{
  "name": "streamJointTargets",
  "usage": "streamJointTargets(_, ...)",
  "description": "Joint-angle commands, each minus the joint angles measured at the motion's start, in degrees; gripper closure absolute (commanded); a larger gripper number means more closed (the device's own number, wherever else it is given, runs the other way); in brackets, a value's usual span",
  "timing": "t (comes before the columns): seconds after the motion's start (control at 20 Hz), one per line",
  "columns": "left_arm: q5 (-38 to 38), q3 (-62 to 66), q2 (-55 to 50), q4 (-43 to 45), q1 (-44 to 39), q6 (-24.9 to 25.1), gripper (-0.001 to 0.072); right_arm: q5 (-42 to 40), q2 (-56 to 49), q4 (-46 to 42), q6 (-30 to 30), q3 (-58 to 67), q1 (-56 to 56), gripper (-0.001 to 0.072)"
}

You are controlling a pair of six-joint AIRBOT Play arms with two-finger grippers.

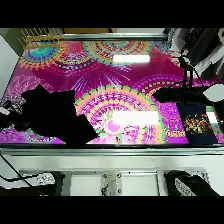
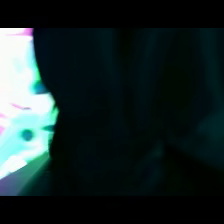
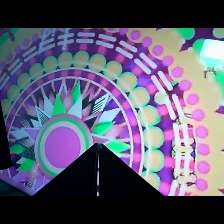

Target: Fold the clothes and pants, and hang the long-sleeved shirts on hangers.

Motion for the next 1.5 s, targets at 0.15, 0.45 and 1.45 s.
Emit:
streamJointTargets(0.15, 0.07, -0.09, 6.05, -7.26, -12.61, 1.40, 0.0700, 0.00, -0.04, 0.00, 0.02, 0.07, 0.04, 0.0698)
streamJointTargets(0.45, 3.76, -0.11, 19.71, -21.03, -41.03, 1.36, 0.0701, 0.00, -0.04, 0.02, 0.02, 0.07, 0.04, 0.0698)
streamJointTargets(1.45, -5.35, -0.04, 10.29, -20.72, -22.62, 2.75, 0.0015, -0.83, -0.07, 1.97, 0.02, 0.07, 0.11, 0.0698)
